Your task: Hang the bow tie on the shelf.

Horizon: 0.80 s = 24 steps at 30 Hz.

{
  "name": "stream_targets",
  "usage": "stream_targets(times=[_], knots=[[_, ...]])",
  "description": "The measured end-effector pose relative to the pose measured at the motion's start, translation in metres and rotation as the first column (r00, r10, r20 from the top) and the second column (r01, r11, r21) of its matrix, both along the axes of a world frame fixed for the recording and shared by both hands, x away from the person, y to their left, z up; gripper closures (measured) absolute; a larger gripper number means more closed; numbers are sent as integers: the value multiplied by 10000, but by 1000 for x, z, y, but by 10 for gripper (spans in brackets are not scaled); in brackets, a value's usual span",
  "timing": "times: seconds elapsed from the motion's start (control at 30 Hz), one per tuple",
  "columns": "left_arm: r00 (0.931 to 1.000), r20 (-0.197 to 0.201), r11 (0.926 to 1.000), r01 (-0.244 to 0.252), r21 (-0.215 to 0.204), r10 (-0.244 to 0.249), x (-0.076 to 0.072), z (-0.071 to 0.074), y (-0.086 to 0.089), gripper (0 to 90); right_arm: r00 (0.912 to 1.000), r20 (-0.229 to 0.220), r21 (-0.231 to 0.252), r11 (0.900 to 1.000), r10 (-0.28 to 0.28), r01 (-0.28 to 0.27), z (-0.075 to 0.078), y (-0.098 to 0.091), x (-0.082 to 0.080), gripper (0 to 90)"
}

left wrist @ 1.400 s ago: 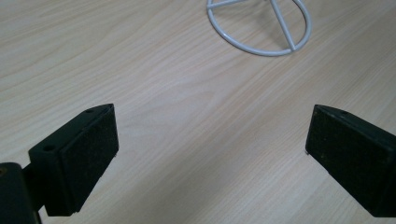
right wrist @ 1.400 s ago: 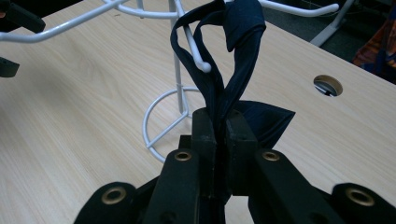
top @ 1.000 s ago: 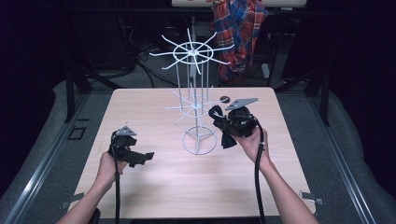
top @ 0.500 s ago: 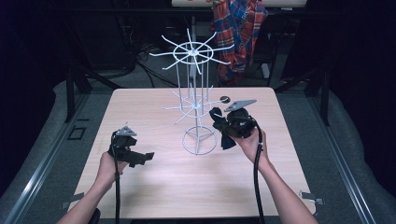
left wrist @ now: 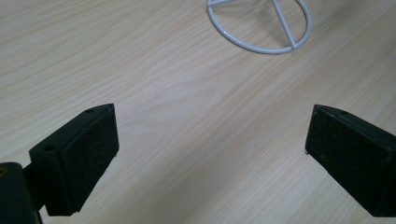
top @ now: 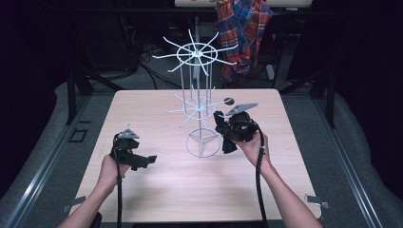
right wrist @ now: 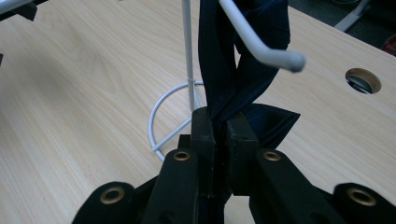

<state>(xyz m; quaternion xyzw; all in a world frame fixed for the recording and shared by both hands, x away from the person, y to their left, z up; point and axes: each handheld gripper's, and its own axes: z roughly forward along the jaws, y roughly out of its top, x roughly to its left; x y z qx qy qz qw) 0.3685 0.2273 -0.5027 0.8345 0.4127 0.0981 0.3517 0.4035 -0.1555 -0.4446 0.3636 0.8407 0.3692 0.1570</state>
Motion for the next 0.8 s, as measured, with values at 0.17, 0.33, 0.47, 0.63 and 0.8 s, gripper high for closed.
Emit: stream_targets(times=[0.17,0.33,0.47,0.63,0.8], knots=[[10000,0,10000,44,37,-44,0,0,-1,28,10000,-14,67,10000,-24,24,-3,1,0,833],[10000,19,10000,-42,0,42,-1,0,1,29,10000,38,50,10000,-30,30,-4,3,1,825],[10000,76,10000,-20,26,19,-1,0,0,30,10000,56,56,10000,-37,37,-7,4,1,820],[10000,47,10000,-1,49,1,-1,0,0,30,10000,36,217,9998,22,-23,-8,5,1,805],[10000,6,10000,-3,64,3,-1,0,1,31,10000,-47,262,9997,14,-13,-10,6,1,791]])
